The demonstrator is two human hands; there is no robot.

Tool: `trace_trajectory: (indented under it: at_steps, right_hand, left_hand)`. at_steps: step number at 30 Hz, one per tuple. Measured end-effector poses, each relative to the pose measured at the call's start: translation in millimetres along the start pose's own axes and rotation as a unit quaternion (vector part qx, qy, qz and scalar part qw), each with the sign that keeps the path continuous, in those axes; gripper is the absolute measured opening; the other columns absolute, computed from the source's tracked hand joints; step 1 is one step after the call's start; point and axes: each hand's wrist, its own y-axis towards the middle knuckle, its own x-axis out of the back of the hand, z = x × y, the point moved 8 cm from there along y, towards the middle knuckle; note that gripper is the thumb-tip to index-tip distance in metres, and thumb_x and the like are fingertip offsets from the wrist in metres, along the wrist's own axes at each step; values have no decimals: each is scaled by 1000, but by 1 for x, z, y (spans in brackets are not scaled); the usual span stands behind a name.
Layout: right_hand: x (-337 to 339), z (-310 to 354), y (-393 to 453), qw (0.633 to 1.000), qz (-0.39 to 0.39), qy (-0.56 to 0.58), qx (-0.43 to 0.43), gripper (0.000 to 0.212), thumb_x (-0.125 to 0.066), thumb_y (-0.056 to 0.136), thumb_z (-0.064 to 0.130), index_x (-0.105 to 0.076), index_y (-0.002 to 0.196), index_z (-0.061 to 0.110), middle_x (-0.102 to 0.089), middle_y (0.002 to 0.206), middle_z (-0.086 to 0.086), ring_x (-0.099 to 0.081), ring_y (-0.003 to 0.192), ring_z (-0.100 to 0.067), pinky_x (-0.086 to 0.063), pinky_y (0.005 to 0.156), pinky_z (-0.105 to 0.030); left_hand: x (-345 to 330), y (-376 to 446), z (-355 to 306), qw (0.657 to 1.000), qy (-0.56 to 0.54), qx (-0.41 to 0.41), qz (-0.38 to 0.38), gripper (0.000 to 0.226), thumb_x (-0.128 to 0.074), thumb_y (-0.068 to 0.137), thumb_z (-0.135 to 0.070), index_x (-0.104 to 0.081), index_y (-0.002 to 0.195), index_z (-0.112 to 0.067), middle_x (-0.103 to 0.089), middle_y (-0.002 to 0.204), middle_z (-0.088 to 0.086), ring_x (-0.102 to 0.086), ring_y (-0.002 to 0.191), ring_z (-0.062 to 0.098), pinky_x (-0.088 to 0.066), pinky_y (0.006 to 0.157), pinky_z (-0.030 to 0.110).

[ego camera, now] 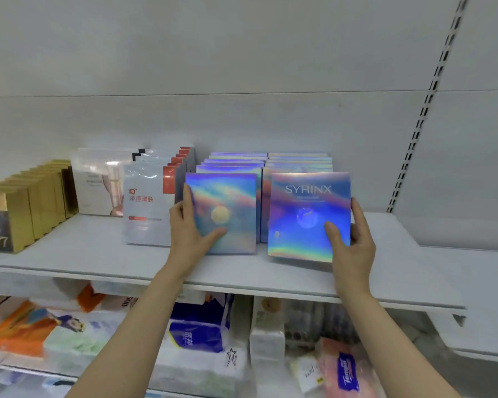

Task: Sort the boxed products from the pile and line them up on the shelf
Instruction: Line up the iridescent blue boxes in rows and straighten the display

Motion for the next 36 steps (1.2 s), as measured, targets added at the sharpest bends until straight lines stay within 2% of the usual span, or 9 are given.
trace_trajectory:
  at_steps: [4, 8, 10, 12, 14, 18, 30, 34, 36]
  right_hand:
    - [-12, -12, 4, 998, 13, -64, -13, 63, -67, 86, 19, -45, 142, 40, -60, 133, 5, -57, 120, -17, -49, 100, -44]
    - [-23, -14, 11, 973, 1, -232, 11, 76, -68, 83, 22, -34, 150, 21, -48, 136, -15, -43, 126, -35, -34, 109, -39]
    - [-34, -2, 4, 933, 42, -343, 98, 90, -76, 80, 18, -24, 153, 12, -24, 153, -22, -21, 142, -37, -18, 116, -37]
    - [-48, 6, -9, 854, 95, -458, 230, 95, -81, 75, 22, -27, 153, 13, -15, 159, -20, -9, 148, -36, -11, 119, -45]
    - [-58, 0, -15, 803, 141, -500, 293, 88, -83, 73, 22, -38, 148, 18, -21, 159, -16, -13, 147, -35, -13, 118, -48]
    - [-71, -10, -6, 773, 172, -533, 297, 92, -87, 68, 31, -42, 146, 13, -27, 156, -21, -25, 144, -38, -20, 117, -47]
    - [-81, -4, -17, 751, 182, -569, 282, 99, -95, 50, 23, -53, 139, 10, -45, 147, -18, -44, 135, -34, -44, 103, -44]
    - [-65, 2, -24, 776, 165, -541, 280, 93, -90, 59, 20, -46, 141, 12, -46, 147, -15, -36, 136, -29, -30, 110, -38]
    - [-50, 7, -26, 781, 143, -537, 284, 78, -79, 72, 23, -44, 141, 11, -46, 146, -12, -37, 134, -26, -22, 113, -33]
  left_hand:
    - [-15, -5, -3, 992, 117, -35, -1, 114, -77, 80, -44, 1, 157, -10, -10, 159, 24, -19, 143, 40, -24, 115, 49]
    - [-22, -10, -10, 984, 155, -70, 50, 130, -77, 73, -54, 12, 155, -10, 27, 159, 13, 21, 148, 27, -5, 121, 41]
    - [-24, -12, -19, 963, 216, -151, 54, 124, -75, 74, -55, 5, 156, -8, 21, 161, 11, 17, 149, 26, -9, 120, 41]
    - [-30, -16, -25, 937, 260, -223, 75, 109, -72, 80, -52, -5, 157, -14, 9, 164, 10, 7, 151, 27, -12, 120, 41]
    - [-36, -17, -28, 916, 296, -260, 78, 98, -65, 85, -53, -9, 158, -20, 3, 165, 8, 3, 152, 26, -11, 122, 42]
    - [-44, -9, -32, 903, 329, -267, 74, 97, -61, 86, -56, -8, 158, -18, -1, 165, 11, -1, 151, 30, -8, 121, 43]
    - [-47, -13, -41, 897, 348, -266, 61, 103, -80, 71, -49, -32, 152, -8, -23, 160, 14, -22, 147, 38, -23, 113, 48]
    - [-49, -21, -59, 908, 307, -285, 34, 94, -85, 66, -40, -45, 146, -10, -34, 155, 17, -31, 142, 34, -26, 110, 48]
    - [-53, -28, -76, 908, 282, -310, 14, 79, -69, 76, -42, -45, 145, -11, -37, 153, 15, -33, 140, 32, -26, 110, 47]
